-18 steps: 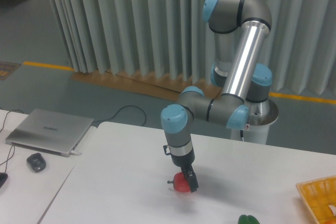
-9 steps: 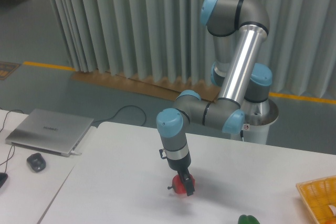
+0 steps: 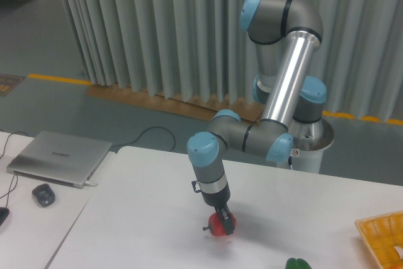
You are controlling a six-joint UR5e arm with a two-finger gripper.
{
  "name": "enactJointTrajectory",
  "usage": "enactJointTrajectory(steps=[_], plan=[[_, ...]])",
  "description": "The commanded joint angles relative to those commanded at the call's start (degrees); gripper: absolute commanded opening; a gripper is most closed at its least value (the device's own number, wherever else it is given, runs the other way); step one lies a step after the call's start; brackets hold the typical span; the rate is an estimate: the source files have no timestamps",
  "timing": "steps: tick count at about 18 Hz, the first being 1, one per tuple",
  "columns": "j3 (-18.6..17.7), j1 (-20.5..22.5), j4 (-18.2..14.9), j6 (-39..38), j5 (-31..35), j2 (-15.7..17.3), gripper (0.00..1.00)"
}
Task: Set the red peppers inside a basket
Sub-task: 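Close the gripper around the red pepper, then lift the red pepper and carry it toward the orange basket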
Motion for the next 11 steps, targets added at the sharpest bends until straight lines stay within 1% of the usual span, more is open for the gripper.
enactJointTrajectory(steps=[1, 3, 8, 11], plan=[[0.00, 0.00, 0.09, -0.09, 0.00, 0.00, 0.52], [0.17, 0.00, 0.09, 0.09, 0.09, 0.00, 0.49], [0.70, 0.52, 0.00, 0.26, 0.09, 0.35, 0.48], [1.14, 1.93, -0.09, 0.44, 0.00, 2.28, 0.48]])
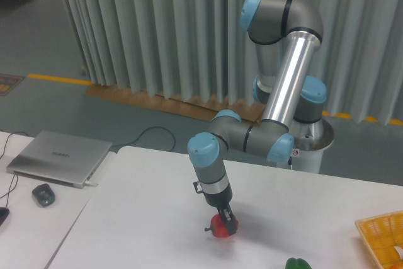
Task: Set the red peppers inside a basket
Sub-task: 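Lift the red pepper and carry it toward the orange basket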
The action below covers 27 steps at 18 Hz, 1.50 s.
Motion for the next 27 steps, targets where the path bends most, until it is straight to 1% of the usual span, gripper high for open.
enactJointTrajectory(steps=[4, 9, 11, 13, 14, 16, 19, 25, 27], plan=[[-0.44, 3.78, -0.26, 1.05, -0.53, 3.25, 0.49], [-0.17, 7.73, -0.35, 3.33, -0.62, 3.70, 0.49], [-0.09, 9.75, -0.35, 6.22, -0.79, 3.79, 0.49], [-0.78, 11.77, -0.44, 9.56, -0.88, 4.84, 0.49], [-0.88, 13.09, -0.79, 11.32, -1.23, 5.45, 0.49], [-0.88, 15.90, -3.68, 14.75, -2.63, 7.03, 0.49], [-1.14, 18.72, -5.53, 19.24, -4.22, 9.06, 0.49], [-1.23, 22.41, -6.07, 24.69, -6.23, 9.94, 0.49], [-1.14, 23.73, -7.03, 26.71, -6.59, 9.94, 0.49]])
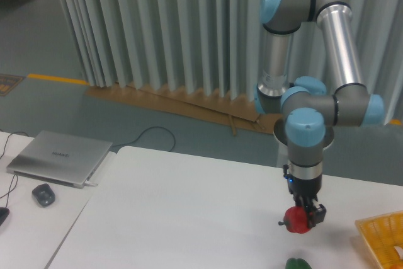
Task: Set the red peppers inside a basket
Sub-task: 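Lift the red pepper and carry it toward the orange basket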
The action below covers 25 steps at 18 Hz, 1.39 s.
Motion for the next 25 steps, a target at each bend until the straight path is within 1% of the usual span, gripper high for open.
enactJointTrajectory(steps=[7, 12, 16, 19, 21, 25], plan=[[0.18, 6.06, -2.99, 8.96, -0.18, 0.97, 0.50], [0.00, 10.19, -3.70, 15.47, -0.18, 0.97, 0.50], [0.00, 13.62, -3.52, 18.19, -0.35, 0.53, 0.51], [1.75, 15.12, -3.08, 19.79, -0.44, 0.09, 0.51], [3.95, 15.47, -3.08, 19.79, -0.35, -1.31, 0.51], [6.41, 15.65, -2.30, 19.70, -0.26, -3.95, 0.51]])
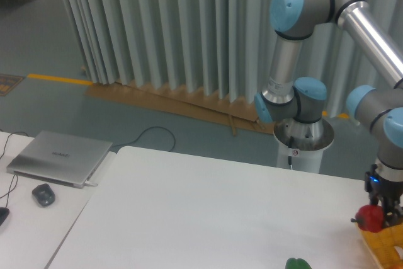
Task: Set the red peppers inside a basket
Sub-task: 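Lift the red pepper and carry it toward the orange basket, then lower the pepper into the orange basket and open the gripper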
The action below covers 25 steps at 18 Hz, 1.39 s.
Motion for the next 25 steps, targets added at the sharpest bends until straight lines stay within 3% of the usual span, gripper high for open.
enactJointTrajectory(steps=[5, 9, 16, 22, 23, 24, 25], plan=[[3.07, 0.09, 2.55, 0.18, -0.09, -3.60, 0.51], [4.49, 0.17, 2.99, 0.70, 0.09, -4.49, 0.51], [3.96, 6.06, 3.17, 8.34, 0.18, -4.40, 0.56], [3.96, 6.50, 3.08, 8.70, 0.18, -4.57, 0.56], [4.05, 6.50, 3.17, 8.53, 0.26, -4.58, 0.58], [4.05, 6.33, 3.52, 8.61, 0.26, -4.66, 0.75], [4.05, 6.15, 3.78, 8.53, 0.35, -4.75, 0.83]])
